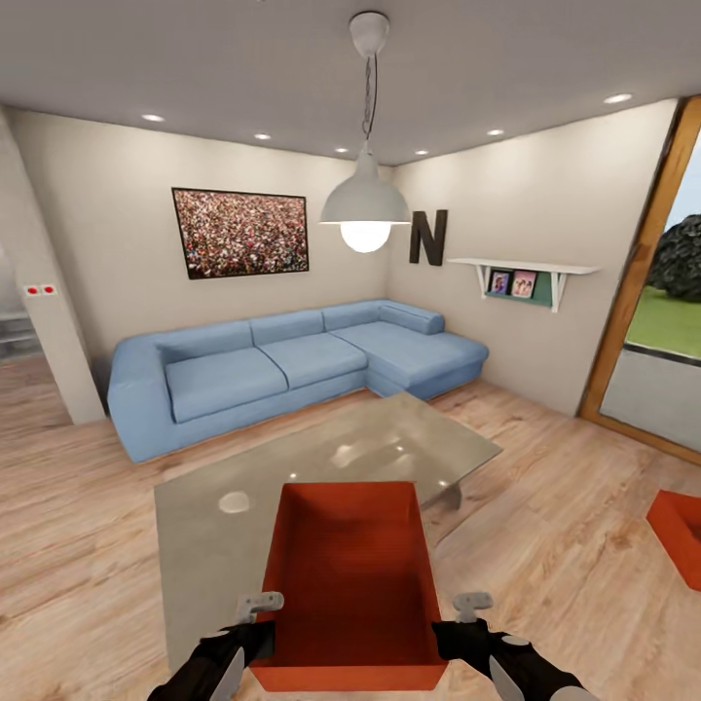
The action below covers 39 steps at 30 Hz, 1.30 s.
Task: Move the two storage containers from the living room to the garage. In the garage, place one container on the floor and stack the other container on top of it (either order is fine).
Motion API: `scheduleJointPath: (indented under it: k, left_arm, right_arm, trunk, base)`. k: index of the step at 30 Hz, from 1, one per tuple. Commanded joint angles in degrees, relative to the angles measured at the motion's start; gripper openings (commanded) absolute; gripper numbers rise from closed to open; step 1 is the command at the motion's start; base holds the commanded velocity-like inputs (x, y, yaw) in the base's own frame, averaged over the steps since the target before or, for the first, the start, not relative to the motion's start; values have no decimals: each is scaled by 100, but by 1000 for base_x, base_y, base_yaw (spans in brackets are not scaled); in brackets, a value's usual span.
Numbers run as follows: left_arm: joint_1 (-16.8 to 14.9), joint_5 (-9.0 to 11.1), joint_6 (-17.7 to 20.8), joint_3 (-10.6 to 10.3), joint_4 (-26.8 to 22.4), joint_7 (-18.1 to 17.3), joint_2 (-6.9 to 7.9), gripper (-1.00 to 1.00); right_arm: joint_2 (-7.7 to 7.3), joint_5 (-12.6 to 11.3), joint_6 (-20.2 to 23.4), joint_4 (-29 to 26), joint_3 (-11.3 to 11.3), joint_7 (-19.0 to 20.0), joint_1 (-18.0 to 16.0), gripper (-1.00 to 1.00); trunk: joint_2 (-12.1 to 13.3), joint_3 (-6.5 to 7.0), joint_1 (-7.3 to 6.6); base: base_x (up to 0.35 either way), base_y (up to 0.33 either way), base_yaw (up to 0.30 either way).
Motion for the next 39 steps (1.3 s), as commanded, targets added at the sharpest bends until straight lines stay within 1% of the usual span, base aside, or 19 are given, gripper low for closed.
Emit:
scheduleJointPath:
  k: [1, 39]
  left_arm:
    - [-7, -136, 23, 59, -28, 79, 41, -100]
    - [-7, -136, 23, 59, -29, 79, 41, -100]
  right_arm:
    - [-4, 93, -3, 18, 65, 20, -1, -100]
    - [-4, 87, -21, 19, 64, 14, -1, -100]
  trunk:
    - [-10, -10, 2]
    - [-10, -10, 2]
  base:
    - [0, 0, 299]
    - [0, 0, 299]
